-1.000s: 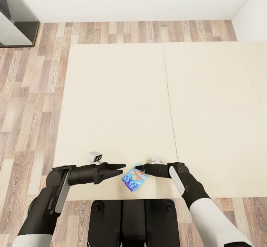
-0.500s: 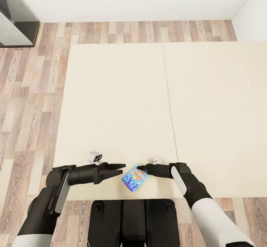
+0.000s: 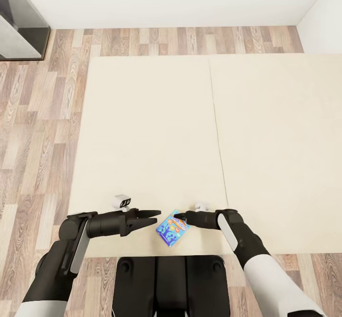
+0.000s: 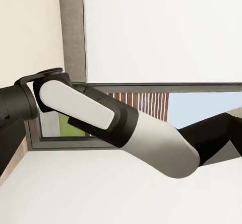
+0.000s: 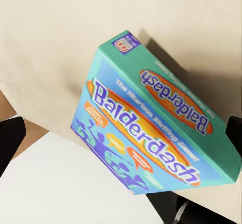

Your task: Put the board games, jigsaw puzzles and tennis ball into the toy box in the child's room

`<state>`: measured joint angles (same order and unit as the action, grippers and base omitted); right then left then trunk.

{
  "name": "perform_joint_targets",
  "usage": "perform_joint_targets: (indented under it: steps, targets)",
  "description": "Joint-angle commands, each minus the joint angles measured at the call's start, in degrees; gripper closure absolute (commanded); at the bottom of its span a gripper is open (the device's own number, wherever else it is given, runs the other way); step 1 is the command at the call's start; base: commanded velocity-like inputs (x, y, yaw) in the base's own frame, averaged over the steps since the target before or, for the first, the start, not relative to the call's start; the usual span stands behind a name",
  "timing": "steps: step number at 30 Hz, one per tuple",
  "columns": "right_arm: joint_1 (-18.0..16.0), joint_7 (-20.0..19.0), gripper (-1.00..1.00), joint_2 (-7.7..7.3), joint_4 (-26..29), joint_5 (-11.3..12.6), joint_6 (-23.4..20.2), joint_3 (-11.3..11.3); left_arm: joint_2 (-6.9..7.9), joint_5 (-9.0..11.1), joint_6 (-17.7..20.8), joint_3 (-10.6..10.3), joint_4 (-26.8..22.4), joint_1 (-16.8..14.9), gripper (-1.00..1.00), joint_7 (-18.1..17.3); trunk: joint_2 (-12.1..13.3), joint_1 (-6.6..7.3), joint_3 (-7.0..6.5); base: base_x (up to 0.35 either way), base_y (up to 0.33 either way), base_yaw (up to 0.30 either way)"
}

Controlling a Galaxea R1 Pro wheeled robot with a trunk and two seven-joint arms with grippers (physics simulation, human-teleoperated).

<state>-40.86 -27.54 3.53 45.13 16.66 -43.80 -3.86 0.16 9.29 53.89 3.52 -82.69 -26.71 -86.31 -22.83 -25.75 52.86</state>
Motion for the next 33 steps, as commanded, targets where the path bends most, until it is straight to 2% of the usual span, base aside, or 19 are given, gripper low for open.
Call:
perform_joint_targets:
  steps: [1,6,11,28,33]
  targets:
    - [-0.01,-0.06,-1.00,0.04,0.01,0.03,-0.29,0.03,0.01,0.02,0.61,0.00,-0.01,-0.01,-1.00,-0.18,-0.09,-0.03,0.06,0.000,0.000,0.000]
    - [-0.01,0.19,-1.00,0.22,-0.57,-0.01,-0.35,-0.04,0.01,0.02,0.61,0.00,-0.01,-0.01,-1.00,-0.18,-0.09,-0.03,0.06,0.000,0.000,0.000]
    - [-0.01,0.10,-1.00,-0.17,-4.77,0.09,-0.30,0.05,0.01,0.02,0.61,-0.01,-0.01,-0.01,-1.00,-0.19,-0.09,-0.03,0.06,0.000,0.000,0.000]
    - [-0.01,-0.11,-1.00,-0.62,-6.56,0.13,-0.62,0.08,0.01,0.02,0.61,-0.01,-0.02,-0.01,-1.00,-0.25,-0.09,-0.03,0.06,0.000,0.000,0.000]
    - [-0.01,-0.16,-1.00,-0.46,-8.93,0.13,-0.82,0.11,0.01,0.02,0.61,-0.01,-0.02,-0.01,-1.00,-0.26,-0.09,-0.03,0.06,0.000,0.000,0.000]
